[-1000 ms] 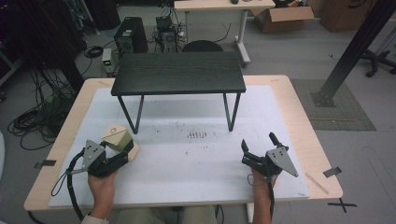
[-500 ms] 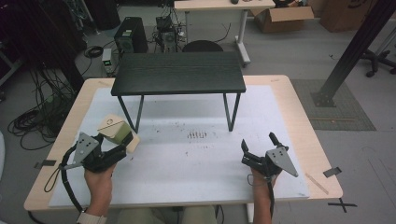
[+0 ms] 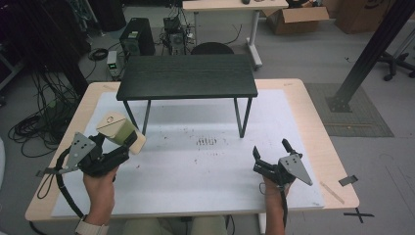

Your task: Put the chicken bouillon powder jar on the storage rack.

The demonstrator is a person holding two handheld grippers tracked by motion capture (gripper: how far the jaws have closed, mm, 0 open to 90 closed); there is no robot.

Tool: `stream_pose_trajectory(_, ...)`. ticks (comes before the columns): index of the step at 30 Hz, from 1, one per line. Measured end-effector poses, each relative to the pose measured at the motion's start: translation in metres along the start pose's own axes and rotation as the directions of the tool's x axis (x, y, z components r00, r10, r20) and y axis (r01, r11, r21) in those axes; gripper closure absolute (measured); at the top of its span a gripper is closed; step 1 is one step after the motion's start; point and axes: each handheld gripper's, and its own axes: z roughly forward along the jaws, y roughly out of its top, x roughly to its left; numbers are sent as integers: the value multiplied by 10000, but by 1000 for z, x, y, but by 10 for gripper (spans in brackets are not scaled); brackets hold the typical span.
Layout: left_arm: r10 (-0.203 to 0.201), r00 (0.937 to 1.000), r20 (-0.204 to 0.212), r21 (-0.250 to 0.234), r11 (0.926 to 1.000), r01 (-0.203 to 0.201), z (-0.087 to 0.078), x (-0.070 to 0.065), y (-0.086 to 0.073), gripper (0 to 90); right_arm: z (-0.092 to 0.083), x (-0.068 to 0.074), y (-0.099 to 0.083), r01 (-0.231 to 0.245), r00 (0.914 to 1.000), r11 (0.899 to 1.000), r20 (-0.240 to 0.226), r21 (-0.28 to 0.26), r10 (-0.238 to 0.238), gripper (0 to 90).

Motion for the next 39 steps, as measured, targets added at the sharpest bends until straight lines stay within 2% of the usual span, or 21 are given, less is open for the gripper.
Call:
stream_pose_trajectory(8, 115, 9998, 182, -227, 9997, -111, 0, -6, 21, 295, 0, 0, 0, -11, 10000, 10000, 5, -14, 11, 0)
stream_pose_trajectory(13, -9, 9996, 285, -431, 9991, 22, 3, -11, 34, 295, 0, 0, 0, -19, 10000, 10000, 4, -19, 19, 0)
stream_pose_trajectory(28, -50, 9977, 673, -698, 9975, 97, 27, -30, 69, 294, 0, 0, 0, -54, 10000, 10000, -15, -48, 54, 0)
stream_pose_trajectory(39, 111, 9965, 832, -819, 9966, -43, 41, -39, 86, 294, 0, -1, 0, -65, 10000, 10000, -17, -21, 65, 0)
